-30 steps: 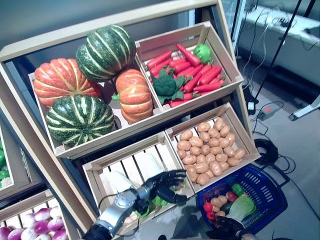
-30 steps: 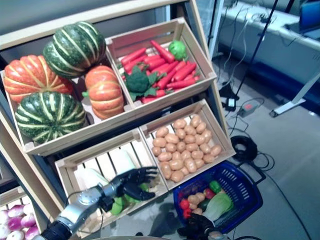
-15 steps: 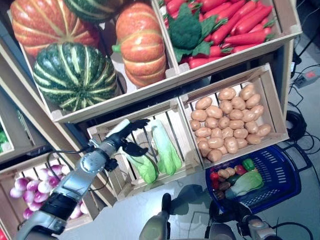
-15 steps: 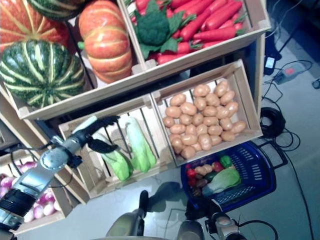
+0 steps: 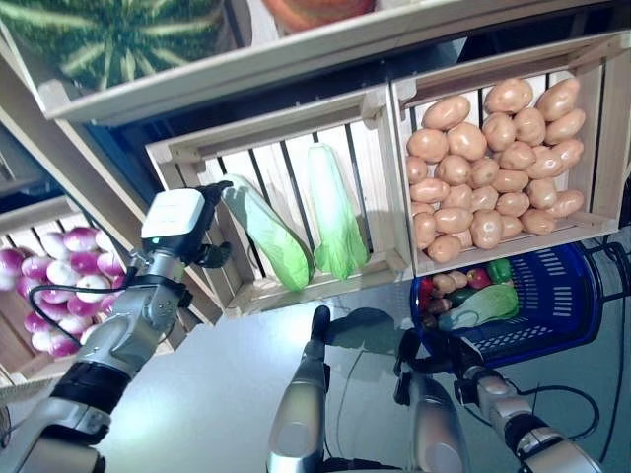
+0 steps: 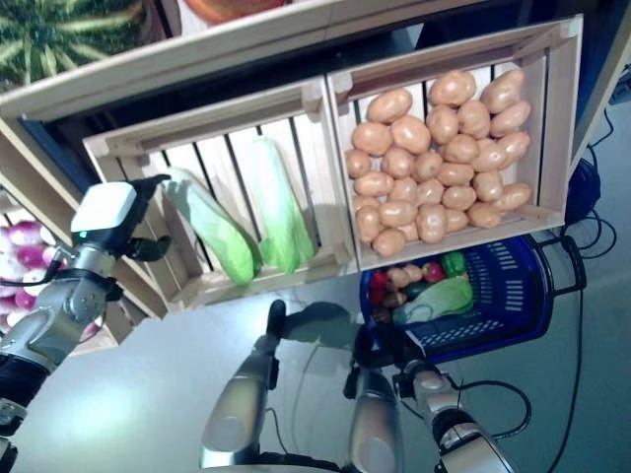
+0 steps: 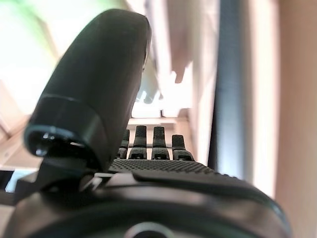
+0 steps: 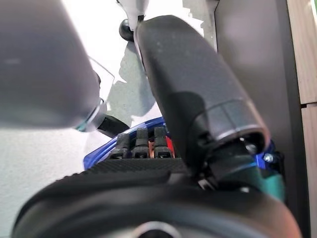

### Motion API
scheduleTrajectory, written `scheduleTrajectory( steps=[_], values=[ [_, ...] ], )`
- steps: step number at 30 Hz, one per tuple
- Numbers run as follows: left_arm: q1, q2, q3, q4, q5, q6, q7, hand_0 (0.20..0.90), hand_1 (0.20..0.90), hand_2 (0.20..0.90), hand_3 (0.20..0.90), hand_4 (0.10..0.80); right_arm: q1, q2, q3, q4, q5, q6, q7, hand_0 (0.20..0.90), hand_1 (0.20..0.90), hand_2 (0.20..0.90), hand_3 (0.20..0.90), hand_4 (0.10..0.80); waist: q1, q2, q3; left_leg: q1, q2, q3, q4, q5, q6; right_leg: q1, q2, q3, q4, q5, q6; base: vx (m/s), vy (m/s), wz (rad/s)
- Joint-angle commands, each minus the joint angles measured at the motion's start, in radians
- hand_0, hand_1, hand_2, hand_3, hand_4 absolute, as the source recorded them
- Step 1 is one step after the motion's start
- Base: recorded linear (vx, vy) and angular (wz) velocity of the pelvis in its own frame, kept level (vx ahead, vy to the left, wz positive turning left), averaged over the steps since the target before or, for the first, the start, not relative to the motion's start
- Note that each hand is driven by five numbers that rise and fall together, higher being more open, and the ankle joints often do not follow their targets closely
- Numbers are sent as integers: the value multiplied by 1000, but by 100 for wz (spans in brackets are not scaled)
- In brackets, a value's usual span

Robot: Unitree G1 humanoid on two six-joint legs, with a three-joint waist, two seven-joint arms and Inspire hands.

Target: Put vegetables into the basket

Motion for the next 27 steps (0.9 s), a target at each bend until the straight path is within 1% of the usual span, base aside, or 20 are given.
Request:
scheduleTrajectory(
  steps=[1, 2, 6, 7, 9, 10, 12, 14, 17, 18, 20, 21, 23, 27],
  values=[
    [-123, 104, 39, 12, 122, -38, 211, 900, 900, 900, 900, 800, 14, -1, 31, -58, 55, -39, -5, 900, 900, 900, 900, 800, -19, -22, -19, -143, -86, 0, 129, -15, 47, 1, 61, 0, -55, 53, -88, -117, 5, 14],
    [-142, 116, 20, 20, 130, -38, 233, 900, 900, 900, 900, 800, 3, -5, 27, -57, 54, -33, -3, 900, 900, 900, 900, 800, -21, -22, -14, -154, -88, 2, 138, -16, 48, -13, 60, 1, -42, 53, -88, -70, 28, 14],
    [-185, 116, -20, 73, 132, -34, 290, 900, 900, 900, 900, 800, -23, -15, 25, -60, 47, -16, 6, 900, 900, 900, 900, 800, -27, -23, 0, -195, -92, 11, 172, -18, 48, -56, 58, 7, -6, 50, -87, -73, 37, 4],
    [-204, 119, -46, 104, 223, -17, 338, 900, 900, 900, 900, 800, -30, -17, 29, -66, 46, -14, 4, 900, 900, 900, 900, 800, -31, -24, 7, -212, -94, 17, 184, -20, 50, -79, 57, 11, 12, 47, -87, -80, 40, 0],
    [-220, 120, -74, 122, 253, -15, 383, 900, 900, 900, 900, 800, -45, -19, 30, -68, 55, -5, 5, 900, 900, 900, 900, 800, -34, -27, 16, -229, -97, 22, 198, -27, 54, -106, 57, 21, 34, 41, -86, -77, 53, -5],
    [-221, 119, -79, 124, 263, -18, 395, 900, 900, 900, 900, 800, -47, -20, 29, -69, 46, -3, 5, 900, 900, 900, 900, 800, -35, -26, 15, -238, -97, 22, 198, -22, 54, -117, 57, 22, 36, 46, -86, -56, 62, -7],
    [-219, 111, -94, 143, 263, -13, 462, 900, 900, 900, 900, 800, -48, -25, 36, -81, 27, 1, 6, 900, 900, 900, 900, 800, -41, -25, 24, -254, -96, 25, 212, -25, 54, -142, 56, 29, 58, 42, -85, -54, 65, -3],
    [-229, 110, -107, 159, 279, -12, 482, 900, 900, 900, 900, 800, -47, -30, 39, -90, 19, 7, 9, 900, 900, 900, 900, 800, -46, -26, 30, -262, -94, 28, 223, -32, 54, -157, 55, 36, 75, 35, -83, -42, 53, -2],
    [-274, 96, -153, 214, 298, -12, 545, 900, 900, 900, 900, 800, -67, -36, 52, -92, 10, 14, 14, 900, 900, 900, 900, 800, -57, -30, 30, -279, -91, 33, 226, -30, 54, -184, 58, 47, 87, 33, -83, -27, 34, -1],
    [-280, 97, -159, 219, 297, -13, 551, 900, 900, 900, 900, 800, -69, -36, 53, -93, 11, 15, 14, 900, 900, 900, 900, 800, -57, -30, 30, -280, -91, 34, 227, -31, 54, -186, 58, 48, 88, 33, -83, -37, 42, -3],
    [-322, 89, -191, 256, 283, -23, 568, 900, 900, 900, 900, 800, -77, -39, 55, -95, 10, 14, 16, 900, 900, 900, 900, 800, -67, -32, 30, -288, -90, 37, 232, -33, 53, -200, 59, 54, 98, 32, -82, -25, 40, -1],
    [-325, 88, -193, 260, 284, -25, 569, 900, 900, 900, 900, 800, -77, -40, 55, -96, 9, 16, 16, 900, 900, 900, 900, 800, -67, -32, 30, -288, -90, 37, 233, -33, 52, -201, 59, 54, 98, 32, -82, -14, 46, -3],
    [-355, 80, -215, 277, 281, -28, 557, 900, 900, 900, 900, 800, -86, -42, 54, -103, -2, 19, 13, 900, 900, 900, 900, 800, -75, -32, 30, -296, -92, 40, 231, -28, 50, -209, 60, 57, 94, 37, -81, -29, 52, -4],
    [-381, 63, -242, 309, 274, -15, 529, 900, 900, 900, 900, 800, -106, -52, 51, -105, 1, 26, 15, 900, 900, 900, 900, 800, -84, -32, 30, -307, -90, 46, 234, -29, 48, -225, 59, 63, 97, 36, -82, -18, 44, -5]
  ],
)
